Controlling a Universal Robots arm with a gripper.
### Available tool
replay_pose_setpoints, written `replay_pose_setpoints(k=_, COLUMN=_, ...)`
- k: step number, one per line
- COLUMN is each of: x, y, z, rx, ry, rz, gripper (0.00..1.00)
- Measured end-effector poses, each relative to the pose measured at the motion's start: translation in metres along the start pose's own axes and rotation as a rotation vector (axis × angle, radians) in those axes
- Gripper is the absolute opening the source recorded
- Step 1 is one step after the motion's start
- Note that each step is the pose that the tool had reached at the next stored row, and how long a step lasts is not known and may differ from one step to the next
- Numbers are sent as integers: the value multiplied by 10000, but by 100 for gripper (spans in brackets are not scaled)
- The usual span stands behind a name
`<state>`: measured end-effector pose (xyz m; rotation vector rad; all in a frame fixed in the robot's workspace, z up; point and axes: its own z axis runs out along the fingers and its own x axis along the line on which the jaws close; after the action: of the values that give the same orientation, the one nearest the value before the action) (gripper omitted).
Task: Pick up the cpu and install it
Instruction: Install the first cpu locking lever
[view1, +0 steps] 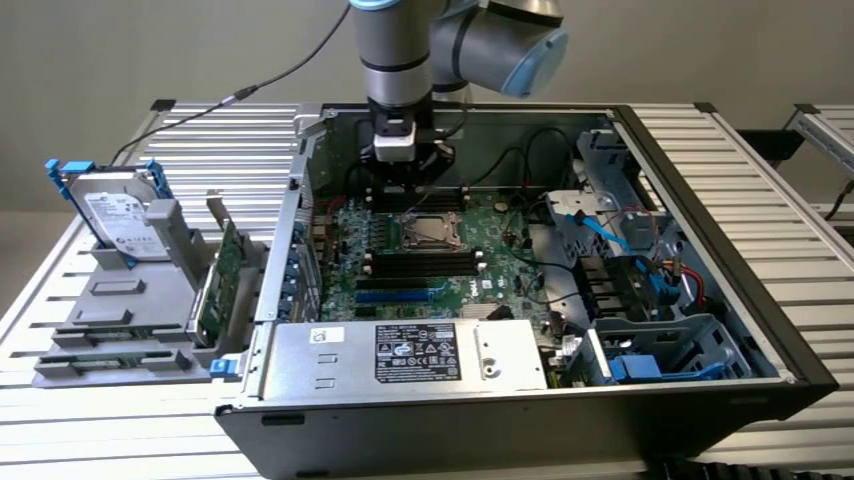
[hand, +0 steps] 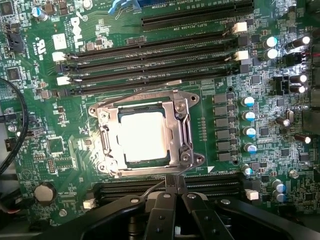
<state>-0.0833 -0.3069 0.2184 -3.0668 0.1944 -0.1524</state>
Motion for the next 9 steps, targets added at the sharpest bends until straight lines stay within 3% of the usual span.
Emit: replay_pose_setpoints(k=9, x=-55, y=-5, z=-4, rx=29, ry=-54, rz=-447, gripper=11)
